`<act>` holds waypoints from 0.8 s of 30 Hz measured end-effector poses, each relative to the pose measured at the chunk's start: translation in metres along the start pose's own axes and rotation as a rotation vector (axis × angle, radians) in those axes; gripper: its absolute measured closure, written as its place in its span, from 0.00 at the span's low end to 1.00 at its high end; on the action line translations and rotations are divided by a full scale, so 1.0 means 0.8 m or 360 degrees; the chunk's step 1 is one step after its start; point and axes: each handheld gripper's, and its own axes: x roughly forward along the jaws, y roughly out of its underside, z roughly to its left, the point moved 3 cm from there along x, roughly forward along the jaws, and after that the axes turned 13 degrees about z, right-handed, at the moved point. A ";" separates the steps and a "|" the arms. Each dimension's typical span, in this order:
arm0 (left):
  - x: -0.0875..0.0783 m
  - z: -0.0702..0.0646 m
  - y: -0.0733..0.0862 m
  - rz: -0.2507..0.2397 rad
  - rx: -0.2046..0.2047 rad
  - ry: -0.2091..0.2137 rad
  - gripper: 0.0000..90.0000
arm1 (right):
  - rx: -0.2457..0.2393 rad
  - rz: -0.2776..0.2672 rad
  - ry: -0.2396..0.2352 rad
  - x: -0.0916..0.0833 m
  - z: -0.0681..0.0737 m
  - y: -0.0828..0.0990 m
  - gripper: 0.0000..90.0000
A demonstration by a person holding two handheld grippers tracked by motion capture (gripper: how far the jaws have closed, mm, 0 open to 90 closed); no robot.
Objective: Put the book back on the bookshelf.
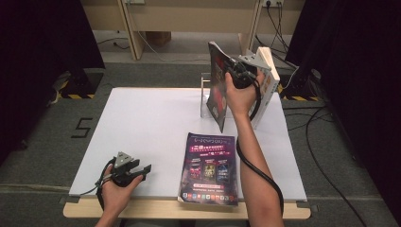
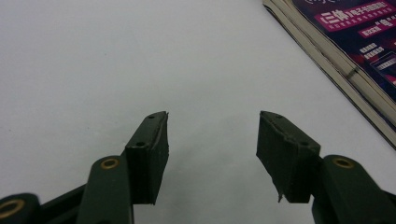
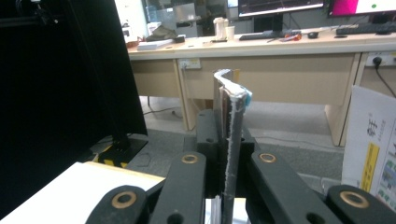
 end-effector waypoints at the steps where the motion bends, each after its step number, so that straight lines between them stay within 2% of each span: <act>1: 0.000 0.000 0.000 0.0002 0.0002 -0.0002 0.48 | 0.0003 -0.0005 0.0009 0.002 0.000 -0.001 0.97; 5: 0.001 0.001 0.000 0.0005 0.0002 -0.0007 0.48 | 0.0003 -0.0037 0.0032 0.011 -0.001 -0.005 0.97; 11: 0.000 0.002 0.000 -0.0008 -0.0010 -0.0005 0.48 | 0.0027 -0.0039 0.0045 0.027 -0.002 -0.005 0.97; 17: 0.001 0.002 0.001 -0.0001 -0.0009 -0.0002 0.48 | 0.0022 -0.0108 0.0085 0.031 -0.003 -0.010 0.97; 24: 0.001 0.002 0.001 0.0000 -0.0005 -0.0003 0.48 | 0.0040 -0.0130 0.0090 0.040 -0.006 -0.006 0.97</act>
